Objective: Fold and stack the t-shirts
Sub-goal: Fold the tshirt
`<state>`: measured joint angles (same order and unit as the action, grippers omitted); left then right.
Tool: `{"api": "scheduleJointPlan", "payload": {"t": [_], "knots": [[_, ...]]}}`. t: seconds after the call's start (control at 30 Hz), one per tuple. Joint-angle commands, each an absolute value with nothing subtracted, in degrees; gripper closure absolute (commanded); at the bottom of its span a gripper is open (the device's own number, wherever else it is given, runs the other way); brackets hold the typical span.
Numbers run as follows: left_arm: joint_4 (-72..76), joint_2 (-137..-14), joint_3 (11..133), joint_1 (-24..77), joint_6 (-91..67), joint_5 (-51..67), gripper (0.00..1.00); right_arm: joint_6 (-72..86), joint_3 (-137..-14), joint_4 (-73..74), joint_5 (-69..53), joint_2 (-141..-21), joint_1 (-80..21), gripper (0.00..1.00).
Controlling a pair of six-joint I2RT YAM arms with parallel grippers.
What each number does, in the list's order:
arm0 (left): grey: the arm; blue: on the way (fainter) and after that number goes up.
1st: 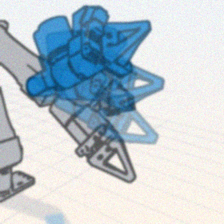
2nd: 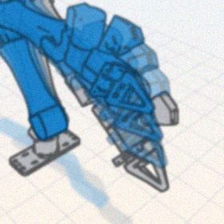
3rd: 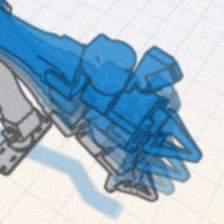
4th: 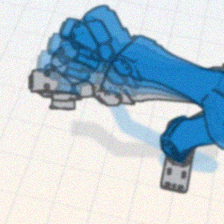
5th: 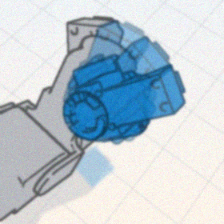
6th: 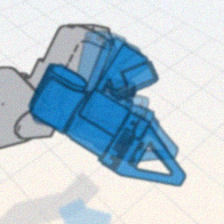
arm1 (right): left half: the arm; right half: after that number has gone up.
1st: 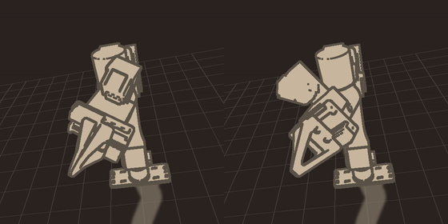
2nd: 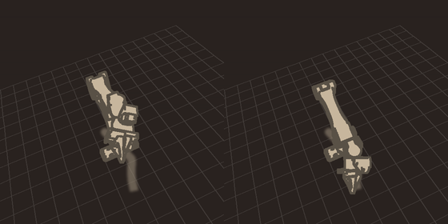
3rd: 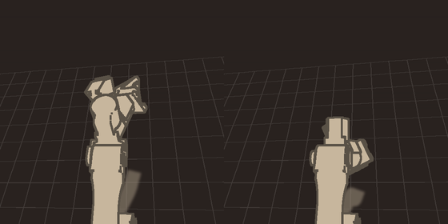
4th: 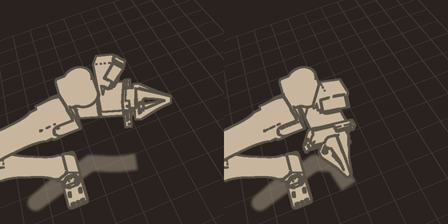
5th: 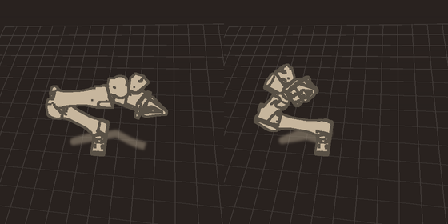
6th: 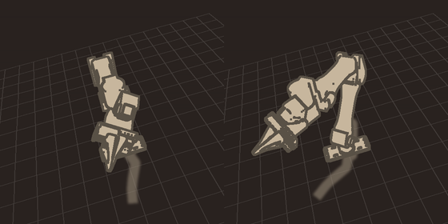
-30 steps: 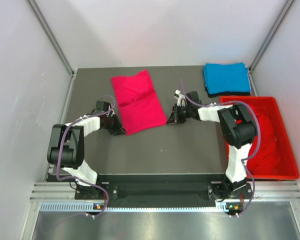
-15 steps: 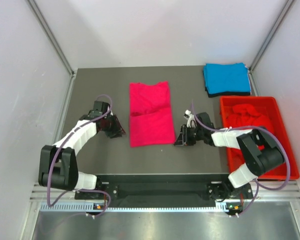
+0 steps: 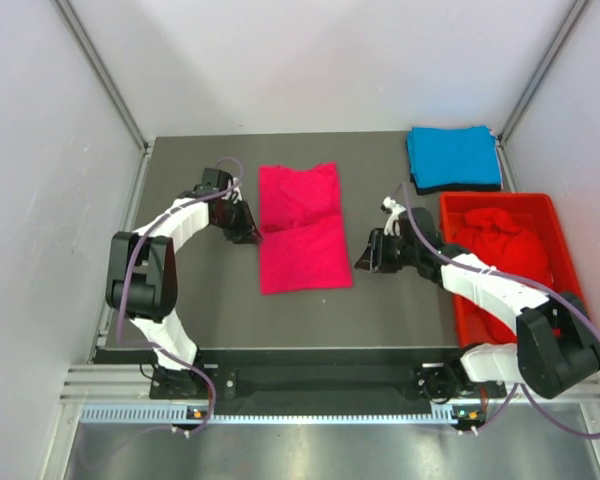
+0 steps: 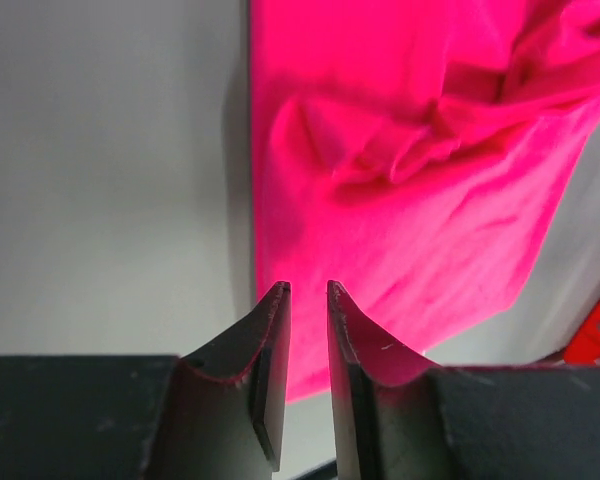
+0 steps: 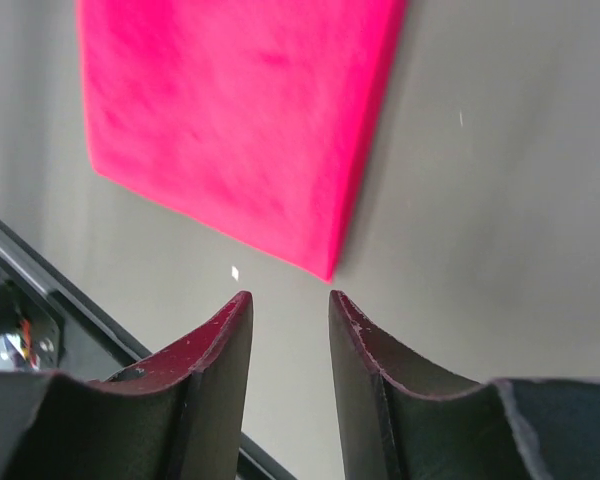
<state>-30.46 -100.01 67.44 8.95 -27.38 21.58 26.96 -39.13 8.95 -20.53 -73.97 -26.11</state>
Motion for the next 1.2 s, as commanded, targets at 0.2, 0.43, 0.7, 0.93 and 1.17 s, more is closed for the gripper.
{"api": "scheduleJointPlan", "payload": {"t": [0.2,0.43,0.7,0.93,1.17], "knots": [[-30.2,-107.3,77.8,8.9,-23.8,22.6,0.74,26.2,-46.6,11.0,-18.4,-75.6,-26.5,0.63],[-29.0,-110.8,79.2,8.9,-24.1,23.2,0.75,26.2,-48.9,10.4,-18.5,-78.8,-26.5,0.63],[-26.3,-113.4,82.4,8.7,-27.1,23.0,0.75,26.1,-50.2,9.8,-18.5,-80.9,-26.5,0.63],[-20.0,-113.3,82.1,6.7,-32.2,21.5,0.76,25.5,-50.3,10.6,-17.7,-80.9,-26.1,0.63],[-19.2,-107.9,79.5,6.8,-23.7,22.7,0.68,18.9,-56.2,9.4,-17.0,-85.9,-23.1,0.6]]}}
